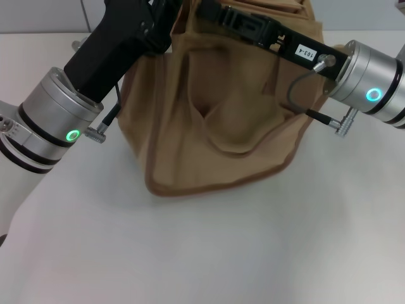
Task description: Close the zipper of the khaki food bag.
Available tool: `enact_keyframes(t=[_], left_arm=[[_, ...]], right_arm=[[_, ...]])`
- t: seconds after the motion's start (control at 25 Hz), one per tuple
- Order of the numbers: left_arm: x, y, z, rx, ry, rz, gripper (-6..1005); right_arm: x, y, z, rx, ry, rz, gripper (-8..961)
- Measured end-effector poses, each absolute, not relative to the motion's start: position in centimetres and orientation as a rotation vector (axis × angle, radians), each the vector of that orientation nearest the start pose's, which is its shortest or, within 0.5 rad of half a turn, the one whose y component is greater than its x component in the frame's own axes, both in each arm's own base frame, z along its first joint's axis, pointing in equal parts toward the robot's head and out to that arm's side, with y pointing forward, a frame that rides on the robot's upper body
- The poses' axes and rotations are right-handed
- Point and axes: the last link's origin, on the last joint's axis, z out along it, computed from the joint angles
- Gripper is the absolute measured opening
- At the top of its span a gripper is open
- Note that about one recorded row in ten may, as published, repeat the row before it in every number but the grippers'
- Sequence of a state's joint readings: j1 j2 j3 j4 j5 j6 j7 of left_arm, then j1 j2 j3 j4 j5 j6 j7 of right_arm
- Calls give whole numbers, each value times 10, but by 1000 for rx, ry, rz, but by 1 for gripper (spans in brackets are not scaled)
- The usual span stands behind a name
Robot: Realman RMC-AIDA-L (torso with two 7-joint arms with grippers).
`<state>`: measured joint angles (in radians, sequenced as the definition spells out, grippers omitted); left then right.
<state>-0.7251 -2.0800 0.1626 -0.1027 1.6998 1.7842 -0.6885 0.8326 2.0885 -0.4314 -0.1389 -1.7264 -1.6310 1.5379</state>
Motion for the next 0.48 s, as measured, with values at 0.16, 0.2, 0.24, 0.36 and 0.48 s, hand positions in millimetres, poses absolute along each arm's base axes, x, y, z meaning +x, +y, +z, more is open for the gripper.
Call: enact_keyframes(t=[0.16, 0.2, 0.24, 0.36, 0.48], left_arm=[[-175, 330, -22, -2023, -305, -1696, 49], [-175, 330, -22, -2023, -305, -1696, 49], [-175, 330, -22, -2022, -306, -1696, 49], [-176, 329, -21, -2020, -308, -1694, 48], [-177, 329, -21, -2017, -309, -1692, 48]], right_arm=[[157, 363, -33, -2466, 1121, 1646, 22], [157, 363, -33, -2466, 1121, 1646, 21], [157, 362, -33, -2466, 1120, 1647, 19], [157, 362, -32, -2475, 1116, 1646, 14], [158, 360, -31, -2476, 1116, 1660, 10]])
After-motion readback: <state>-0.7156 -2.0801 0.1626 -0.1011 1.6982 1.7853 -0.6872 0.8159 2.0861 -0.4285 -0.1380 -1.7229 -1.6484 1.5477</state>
